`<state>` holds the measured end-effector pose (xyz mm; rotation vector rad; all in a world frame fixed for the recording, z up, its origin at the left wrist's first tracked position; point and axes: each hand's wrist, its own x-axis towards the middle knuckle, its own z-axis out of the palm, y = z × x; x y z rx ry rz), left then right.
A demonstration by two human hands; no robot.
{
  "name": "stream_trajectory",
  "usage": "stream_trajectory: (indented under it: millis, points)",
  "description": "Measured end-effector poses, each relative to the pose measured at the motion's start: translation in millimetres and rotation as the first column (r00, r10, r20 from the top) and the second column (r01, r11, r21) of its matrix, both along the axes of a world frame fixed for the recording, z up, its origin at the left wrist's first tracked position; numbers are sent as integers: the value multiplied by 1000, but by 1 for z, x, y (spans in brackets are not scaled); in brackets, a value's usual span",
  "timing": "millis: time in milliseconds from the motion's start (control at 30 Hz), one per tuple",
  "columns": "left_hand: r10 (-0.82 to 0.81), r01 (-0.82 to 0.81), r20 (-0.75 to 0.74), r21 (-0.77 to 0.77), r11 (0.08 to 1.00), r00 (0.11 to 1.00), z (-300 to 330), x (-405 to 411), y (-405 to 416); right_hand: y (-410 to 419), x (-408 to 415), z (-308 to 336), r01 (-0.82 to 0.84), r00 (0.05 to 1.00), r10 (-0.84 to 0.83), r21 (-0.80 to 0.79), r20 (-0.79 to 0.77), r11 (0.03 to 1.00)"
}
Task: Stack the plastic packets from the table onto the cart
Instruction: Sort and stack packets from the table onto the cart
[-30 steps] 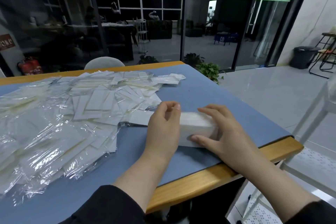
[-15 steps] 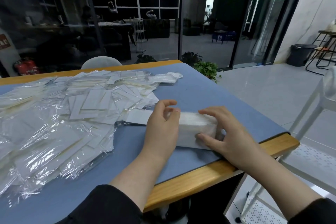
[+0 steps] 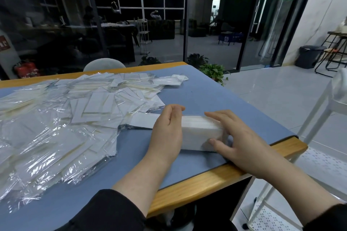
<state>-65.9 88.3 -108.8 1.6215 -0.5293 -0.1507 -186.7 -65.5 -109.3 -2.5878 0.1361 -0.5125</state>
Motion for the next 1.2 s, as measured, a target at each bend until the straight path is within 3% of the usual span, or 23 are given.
stream_trajectory:
  millis: [167, 267, 433, 733, 900, 1067, 1200]
  points:
    - [-45, 40, -53, -93, 995, 998, 1, -3, 2, 1, 5, -3, 14, 997, -20, 88, 71, 996]
    - [-48, 46, -8, -155, 987, 999, 4, -2, 7, -1, 3, 2, 49, 985, -72, 146, 156, 988]
    - [-271, 270, 66, 30, 962, 960, 7, 3, 10, -7, -11, 22, 57, 967, -108, 214, 230, 975]
    - [-447, 445, 42, 49, 894, 893, 44, -15, -18, -21, -57, 55, 110, 966, -179, 333, 185, 937]
    - [-568, 567, 81, 40, 823, 819, 72, -43, -75, -58, -109, 91, 181, 975, -216, 382, 51, 906]
    - [-705, 693, 117, 128, 710, 700, 93, -79, -148, -102, -162, 124, 352, 936, -342, 181, -86, 918]
    - [-745, 729, 152, 154, 667, 650, 101, -109, -205, -142, -194, 130, 478, 878, -476, 130, -48, 869]
